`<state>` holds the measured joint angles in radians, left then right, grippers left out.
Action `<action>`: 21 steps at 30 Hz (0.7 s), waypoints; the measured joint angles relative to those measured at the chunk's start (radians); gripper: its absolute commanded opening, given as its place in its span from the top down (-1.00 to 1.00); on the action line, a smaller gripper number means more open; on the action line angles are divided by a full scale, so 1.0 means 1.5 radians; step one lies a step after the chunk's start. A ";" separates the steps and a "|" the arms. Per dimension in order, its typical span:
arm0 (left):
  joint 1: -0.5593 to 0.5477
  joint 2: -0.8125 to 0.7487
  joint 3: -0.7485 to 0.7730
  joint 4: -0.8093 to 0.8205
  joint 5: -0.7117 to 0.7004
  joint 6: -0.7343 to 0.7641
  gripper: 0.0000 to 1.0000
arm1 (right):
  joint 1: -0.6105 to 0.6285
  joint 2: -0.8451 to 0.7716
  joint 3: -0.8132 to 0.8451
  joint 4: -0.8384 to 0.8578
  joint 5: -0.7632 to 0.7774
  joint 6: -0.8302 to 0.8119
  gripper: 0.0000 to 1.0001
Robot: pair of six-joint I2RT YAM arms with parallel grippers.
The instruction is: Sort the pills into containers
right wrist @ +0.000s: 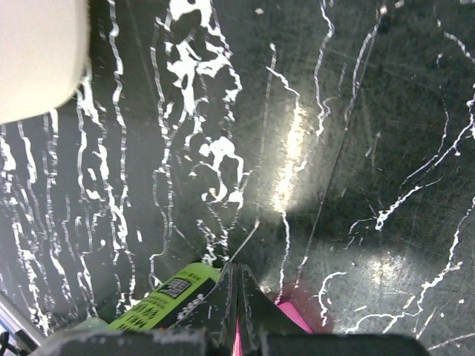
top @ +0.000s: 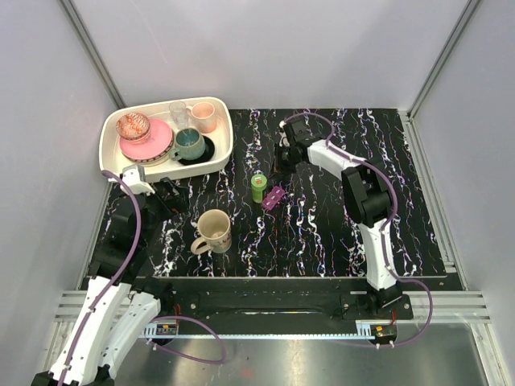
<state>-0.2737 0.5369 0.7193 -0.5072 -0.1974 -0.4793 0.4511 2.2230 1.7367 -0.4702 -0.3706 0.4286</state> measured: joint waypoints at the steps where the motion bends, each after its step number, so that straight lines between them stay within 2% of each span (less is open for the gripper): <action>1: 0.000 -0.003 0.000 -0.001 0.002 0.000 -0.96 | 0.000 0.008 0.003 -0.006 0.000 -0.004 1.00; 11: 0.000 -0.019 -0.001 -0.018 0.018 0.000 -0.96 | 0.012 0.030 0.002 -0.084 0.033 -0.047 1.00; 21: 0.000 -0.028 -0.007 -0.024 0.037 -0.001 -0.96 | 0.025 -0.113 -0.216 -0.076 0.048 -0.058 1.00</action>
<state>-0.2737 0.4950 0.7094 -0.5434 -0.1421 -0.4801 0.4881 2.0537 1.4124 -0.5846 -0.2989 0.3408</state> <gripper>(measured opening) 0.980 0.007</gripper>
